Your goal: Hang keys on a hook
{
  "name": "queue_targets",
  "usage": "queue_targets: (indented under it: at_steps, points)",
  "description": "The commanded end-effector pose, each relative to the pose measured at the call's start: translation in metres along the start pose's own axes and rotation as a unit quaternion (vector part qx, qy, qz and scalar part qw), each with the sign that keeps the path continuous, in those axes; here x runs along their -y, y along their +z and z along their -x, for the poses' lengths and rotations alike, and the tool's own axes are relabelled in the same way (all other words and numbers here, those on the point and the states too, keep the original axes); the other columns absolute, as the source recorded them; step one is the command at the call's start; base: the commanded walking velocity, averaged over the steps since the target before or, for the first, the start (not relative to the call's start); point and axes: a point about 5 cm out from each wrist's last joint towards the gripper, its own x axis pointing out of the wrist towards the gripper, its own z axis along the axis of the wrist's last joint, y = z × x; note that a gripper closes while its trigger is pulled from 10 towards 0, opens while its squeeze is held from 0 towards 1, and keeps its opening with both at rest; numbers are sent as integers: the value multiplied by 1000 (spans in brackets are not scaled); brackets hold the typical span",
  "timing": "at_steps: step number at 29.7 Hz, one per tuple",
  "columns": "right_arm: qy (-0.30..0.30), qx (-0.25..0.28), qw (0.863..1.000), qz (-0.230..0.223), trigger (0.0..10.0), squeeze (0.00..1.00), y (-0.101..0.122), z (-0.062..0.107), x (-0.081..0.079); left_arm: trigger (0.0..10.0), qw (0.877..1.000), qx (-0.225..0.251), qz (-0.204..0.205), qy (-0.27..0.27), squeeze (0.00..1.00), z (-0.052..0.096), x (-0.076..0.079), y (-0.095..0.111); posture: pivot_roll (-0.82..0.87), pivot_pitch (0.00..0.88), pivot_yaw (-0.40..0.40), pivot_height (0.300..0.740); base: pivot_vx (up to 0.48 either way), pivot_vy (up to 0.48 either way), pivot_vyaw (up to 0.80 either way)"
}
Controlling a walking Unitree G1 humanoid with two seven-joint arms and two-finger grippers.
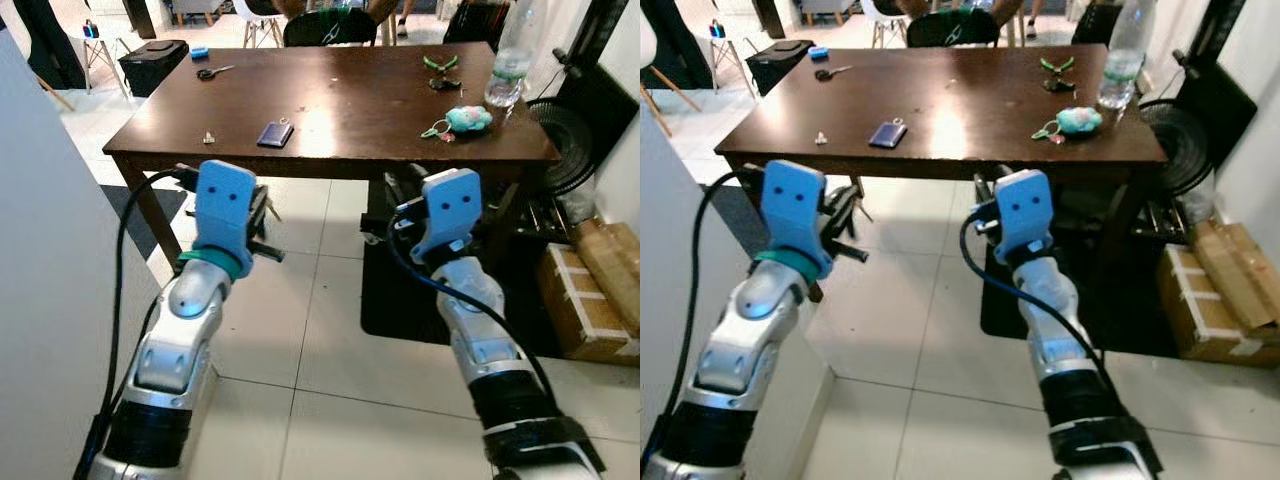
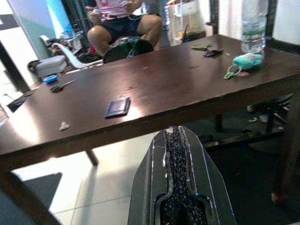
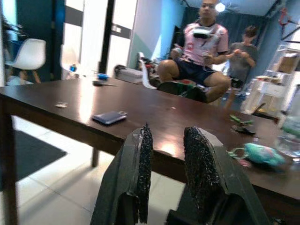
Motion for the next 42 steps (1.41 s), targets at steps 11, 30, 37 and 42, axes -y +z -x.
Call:
queue_targets:
  at_steps: [11,30,37,42]
  points:
    - [46,6,999,-21,10000,0,6,-15,-32,10000,998,-16,-13,51,0,18,-24,-9,-77,0,111,740,0,0,0]
    - [14,12,999,-44,10000,0,12,-15,-11,10000,999,-11,-12,40,0,11,-20,-8,-82,0,101,740,0,0,0]
    - [5,12,999,-29,10000,0,16,-16,4,10000,999,-18,-7,33,0,13,-12,-16,-97,0,99,740,0,0,0]
    - [12,4,1000,-29,10000,0,11,-17,0,10000,999,-24,-24,43,0,21,-23,-17,-59,0,82,740,0,0,0]
